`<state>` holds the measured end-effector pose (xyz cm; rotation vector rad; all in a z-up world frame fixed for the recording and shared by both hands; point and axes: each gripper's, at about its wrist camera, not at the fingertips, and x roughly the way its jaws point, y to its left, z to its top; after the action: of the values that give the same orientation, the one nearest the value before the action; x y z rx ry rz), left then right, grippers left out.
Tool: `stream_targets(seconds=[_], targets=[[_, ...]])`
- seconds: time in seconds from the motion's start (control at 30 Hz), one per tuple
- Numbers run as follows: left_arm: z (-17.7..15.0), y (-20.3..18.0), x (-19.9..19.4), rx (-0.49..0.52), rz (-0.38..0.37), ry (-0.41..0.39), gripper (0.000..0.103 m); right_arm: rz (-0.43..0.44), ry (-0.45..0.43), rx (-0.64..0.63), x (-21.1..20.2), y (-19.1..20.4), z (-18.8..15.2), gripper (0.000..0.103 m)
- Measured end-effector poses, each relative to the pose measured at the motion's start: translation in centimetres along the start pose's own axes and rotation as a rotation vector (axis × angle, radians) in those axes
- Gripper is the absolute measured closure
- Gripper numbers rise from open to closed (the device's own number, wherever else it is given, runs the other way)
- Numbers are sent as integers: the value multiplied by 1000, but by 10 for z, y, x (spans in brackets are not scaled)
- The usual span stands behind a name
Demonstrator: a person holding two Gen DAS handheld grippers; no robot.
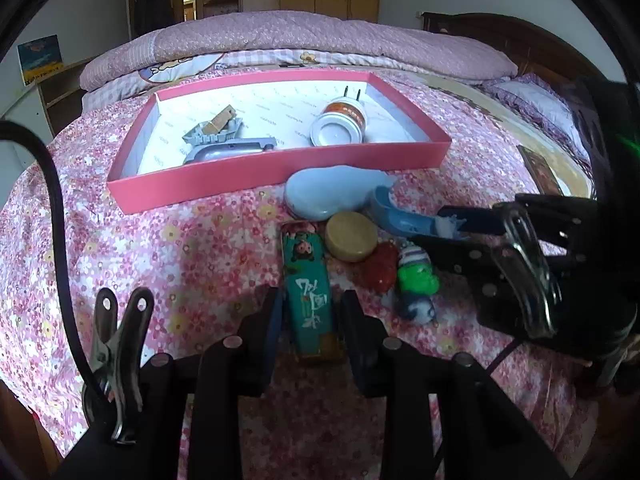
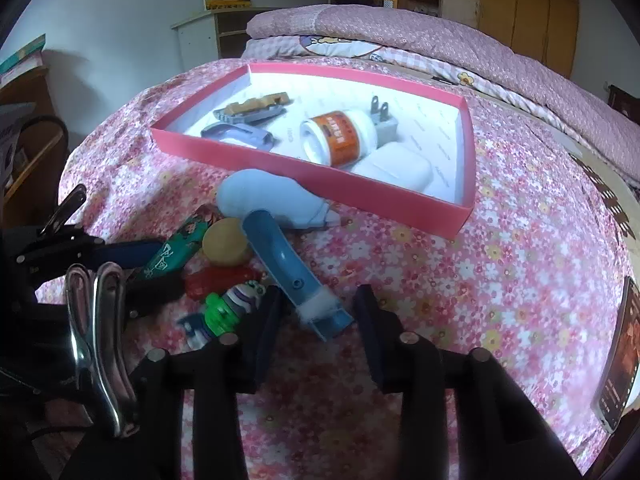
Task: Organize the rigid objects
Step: 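Lift the green tube with the left gripper while the right gripper grasps the blue-grey toy, then carry the green tube and blue-grey toy over the pink tray with both grippers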
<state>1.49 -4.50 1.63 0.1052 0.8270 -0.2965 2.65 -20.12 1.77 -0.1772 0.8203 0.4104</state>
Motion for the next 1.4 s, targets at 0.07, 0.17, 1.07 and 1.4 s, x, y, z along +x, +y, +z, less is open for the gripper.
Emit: stream_targets(seconds=[0.07, 0.17, 1.07, 1.4], targets=[[0, 0, 1, 2, 2, -3, 72, -8, -2, 2, -1, 1, -1, 77], [0, 1, 1, -6, 1, -7, 72, -18, -8, 27, -3, 0, -4, 82], [14, 51, -39, -208, -17, -82, 79, 121, -70, 290, -40, -27, -10, 82], [33, 58, -45, -215, -5, -108, 79, 135, -97, 296, -46, -35, 2, 82]])
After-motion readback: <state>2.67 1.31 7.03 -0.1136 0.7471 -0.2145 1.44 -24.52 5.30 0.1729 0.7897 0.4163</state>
